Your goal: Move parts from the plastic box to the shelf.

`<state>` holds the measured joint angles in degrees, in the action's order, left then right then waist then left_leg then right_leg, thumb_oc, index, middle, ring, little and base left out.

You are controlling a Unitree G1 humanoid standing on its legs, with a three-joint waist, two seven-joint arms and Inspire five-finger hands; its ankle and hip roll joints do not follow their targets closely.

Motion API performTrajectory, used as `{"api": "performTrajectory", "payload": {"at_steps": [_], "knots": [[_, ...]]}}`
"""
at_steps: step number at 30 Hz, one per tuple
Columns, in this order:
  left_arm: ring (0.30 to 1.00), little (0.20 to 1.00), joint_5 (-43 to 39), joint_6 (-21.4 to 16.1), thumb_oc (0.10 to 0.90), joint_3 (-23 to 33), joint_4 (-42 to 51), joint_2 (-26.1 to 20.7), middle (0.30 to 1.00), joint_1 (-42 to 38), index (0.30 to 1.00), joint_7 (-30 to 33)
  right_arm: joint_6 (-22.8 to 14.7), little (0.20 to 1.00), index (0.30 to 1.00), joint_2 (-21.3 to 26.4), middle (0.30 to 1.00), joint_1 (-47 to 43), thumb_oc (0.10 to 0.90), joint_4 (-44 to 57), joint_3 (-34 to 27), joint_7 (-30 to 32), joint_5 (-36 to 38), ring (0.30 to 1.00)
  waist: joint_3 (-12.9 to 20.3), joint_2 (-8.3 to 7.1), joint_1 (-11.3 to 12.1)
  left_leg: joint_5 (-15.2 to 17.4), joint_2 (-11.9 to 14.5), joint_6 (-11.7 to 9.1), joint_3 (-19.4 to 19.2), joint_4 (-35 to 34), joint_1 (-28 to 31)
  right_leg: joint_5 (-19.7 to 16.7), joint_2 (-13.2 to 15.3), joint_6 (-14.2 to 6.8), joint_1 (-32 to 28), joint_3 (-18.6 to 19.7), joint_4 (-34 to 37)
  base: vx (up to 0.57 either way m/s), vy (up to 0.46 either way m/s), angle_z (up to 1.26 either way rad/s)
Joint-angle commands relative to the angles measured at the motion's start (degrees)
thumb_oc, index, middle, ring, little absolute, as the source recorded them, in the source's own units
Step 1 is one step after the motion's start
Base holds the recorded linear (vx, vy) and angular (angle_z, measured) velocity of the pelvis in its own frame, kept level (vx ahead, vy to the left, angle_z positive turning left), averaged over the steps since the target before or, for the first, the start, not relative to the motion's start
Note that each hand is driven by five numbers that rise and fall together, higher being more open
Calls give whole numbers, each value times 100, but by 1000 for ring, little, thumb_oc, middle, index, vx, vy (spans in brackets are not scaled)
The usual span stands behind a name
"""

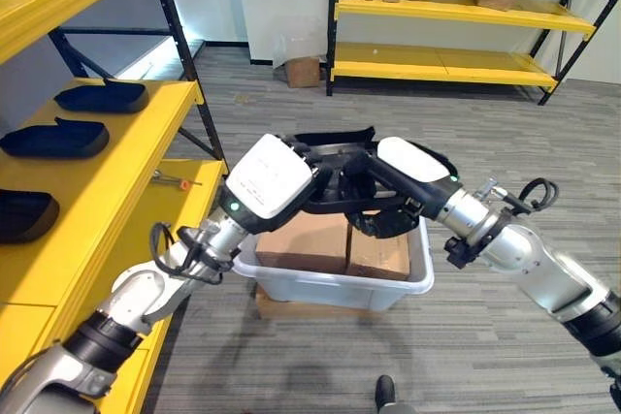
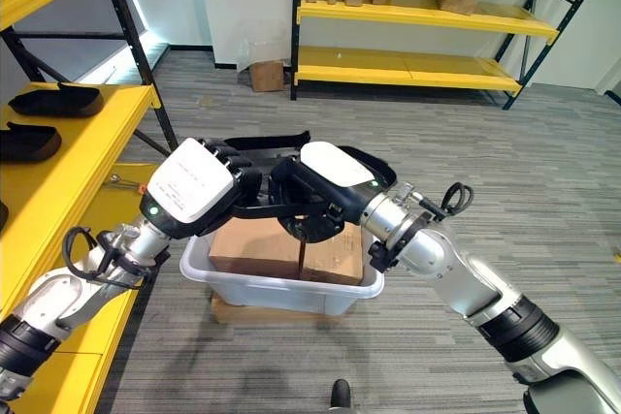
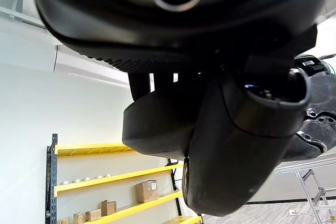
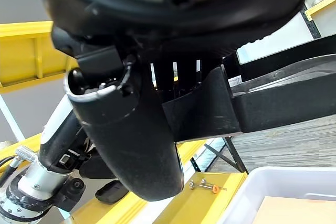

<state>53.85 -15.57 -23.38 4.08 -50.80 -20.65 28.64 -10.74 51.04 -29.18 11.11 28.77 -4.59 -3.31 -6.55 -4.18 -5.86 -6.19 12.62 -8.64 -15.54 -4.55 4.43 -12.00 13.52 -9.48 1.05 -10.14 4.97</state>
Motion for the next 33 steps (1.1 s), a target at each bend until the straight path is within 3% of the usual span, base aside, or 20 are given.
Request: {"api": "performTrajectory", "payload": {"at_steps": [1, 4, 5, 6, 7, 12, 19, 24, 29, 33], "knots": [[300, 300, -175, 156, 400, 249, -129, -170, 300, -198, 300, 178, -602, 300, 300, -303, 300, -849, 400, 882, -867, 698, 541, 300, 359, -116, 35, 535, 162, -29, 27, -45, 383, 453, 233, -440, -374, -99, -145, 0, 0, 0], [300, 300, -198, 163, 400, 288, -142, -132, 300, -150, 300, 179, -600, 300, 300, -352, 300, -748, 400, 870, -986, 763, 590, 300, 359, -104, 24, 533, 159, -26, 33, -45, 380, 459, 232, -436, -376, -103, -145, 0, 0, 0], [300, 300, -197, 163, 400, 285, -141, -133, 300, -148, 300, 179, -599, 377, 377, -352, 377, -738, 455, 875, -993, 762, 591, 377, 362, -106, 25, 533, 159, -26, 34, -45, 380, 459, 232, -436, -378, -105, -144, 0, 0, 0], [300, 300, -195, 171, 400, 318, -153, -110, 300, -120, 300, 185, -596, 638, 638, -391, 638, -654, 641, 850, -1063, 765, 661, 638, 358, -97, 19, 532, 157, -23, 34, -45, 379, 459, 233, -435, -376, -108, -146, 0, 0, 0], [300, 300, -193, 179, 400, 348, -154, -92, 300, -84, 300, 186, -592, 1000, 1000, -427, 1000, -546, 900, 855, -1135, 755, 716, 1000, 365, -95, 15, 536, 154, -20, 36, -45, 383, 461, 230, -433, -378, -106, -147, 0, 0, 0], [300, 300, -255, 217, 400, 664, -206, 19, 300, 338, 300, 151, -588, 1000, 1000, -689, 1000, 269, 900, 894, -1734, 792, 1091, 1000, 341, -61, -16, 541, 154, -12, 34, -45, 387, 472, 234, -420, -381, -113, -155, 0, 0, 0], [300, 300, -440, 197, 400, 1452, -309, 225, 300, 1528, 300, 120, -723, 1000, 1000, -1338, 1000, 1883, 900, 1139, -2708, 674, 1851, 1000, 300, 45, -52, 516, 138, -9, 62, -45, 349, 509, 251, -405, -354, -131, -197, -1, -5, -2], [300, 300, -907, 207, 400, 2520, -324, 744, 300, 2718, 300, 196, -732, 1000, 1000, -1907, 1000, 3223, 900, 1179, -3349, 452, 2564, 1000, 255, 223, -46, 433, 166, -46, 128, -45, 268, 588, 229, -362, -347, -219, -242, -19, -30, 4], [300, 300, -1287, 200, 400, 2882, -270, 1135, 300, 3036, 300, 267, -688, 1000, 1000, -1983, 1000, 3378, 900, 1095, -3415, 474, 2475, 1000, 239, 320, -3, 358, 239, -64, 207, -45, 242, 753, 163, -275, -337, -276, -432, -30, -45, 7], [300, 300, -1561, 235, 400, 2849, -126, 1471, 300, 3046, 300, 316, -646, 1000, 1000, -1932, 1000, 3173, 900, 1033, -3231, 496, 2356, 1000, 157, 379, 64, 221, 378, -89, 345, -1, 186, 1026, 28, -142, -284, -336, -771, -70, -91, 9]]}}
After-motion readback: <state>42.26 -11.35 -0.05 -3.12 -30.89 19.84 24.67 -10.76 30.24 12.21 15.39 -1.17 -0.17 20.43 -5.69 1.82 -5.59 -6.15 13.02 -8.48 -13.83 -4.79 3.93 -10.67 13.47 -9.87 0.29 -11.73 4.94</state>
